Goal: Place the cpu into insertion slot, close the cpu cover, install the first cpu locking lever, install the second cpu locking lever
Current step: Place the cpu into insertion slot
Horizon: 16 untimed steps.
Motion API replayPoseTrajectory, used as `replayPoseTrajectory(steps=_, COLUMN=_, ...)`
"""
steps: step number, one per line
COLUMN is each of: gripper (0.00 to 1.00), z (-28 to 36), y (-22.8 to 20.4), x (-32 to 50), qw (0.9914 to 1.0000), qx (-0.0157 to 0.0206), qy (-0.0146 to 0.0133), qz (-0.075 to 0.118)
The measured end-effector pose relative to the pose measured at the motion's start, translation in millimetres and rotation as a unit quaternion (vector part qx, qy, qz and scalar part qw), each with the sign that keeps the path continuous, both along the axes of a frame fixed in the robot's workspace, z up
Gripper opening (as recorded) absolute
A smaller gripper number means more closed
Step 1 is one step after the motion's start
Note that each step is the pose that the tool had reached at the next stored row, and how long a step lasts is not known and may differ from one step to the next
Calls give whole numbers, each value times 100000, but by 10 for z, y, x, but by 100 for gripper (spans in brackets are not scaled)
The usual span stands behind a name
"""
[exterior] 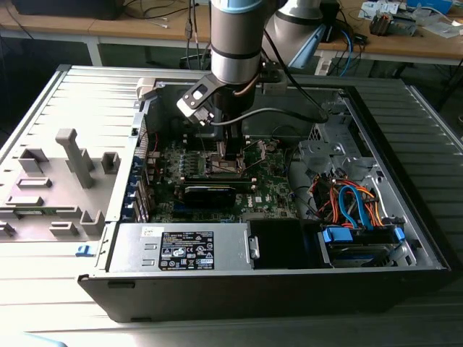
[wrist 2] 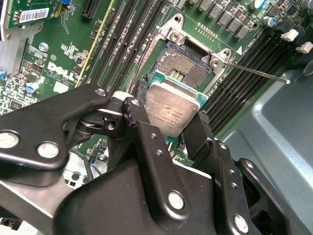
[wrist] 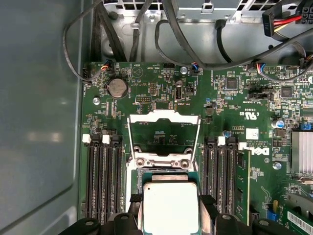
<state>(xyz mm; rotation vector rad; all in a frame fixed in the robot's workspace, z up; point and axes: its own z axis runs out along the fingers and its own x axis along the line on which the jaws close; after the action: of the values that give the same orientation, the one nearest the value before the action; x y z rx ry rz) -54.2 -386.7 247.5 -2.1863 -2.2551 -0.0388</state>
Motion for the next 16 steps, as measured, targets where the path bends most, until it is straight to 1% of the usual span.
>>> replayPoseTrajectory(steps=16, gripper=55, z=-46, y=1, x=0, qw=100000, qx=0, qy=0, qz=-1)
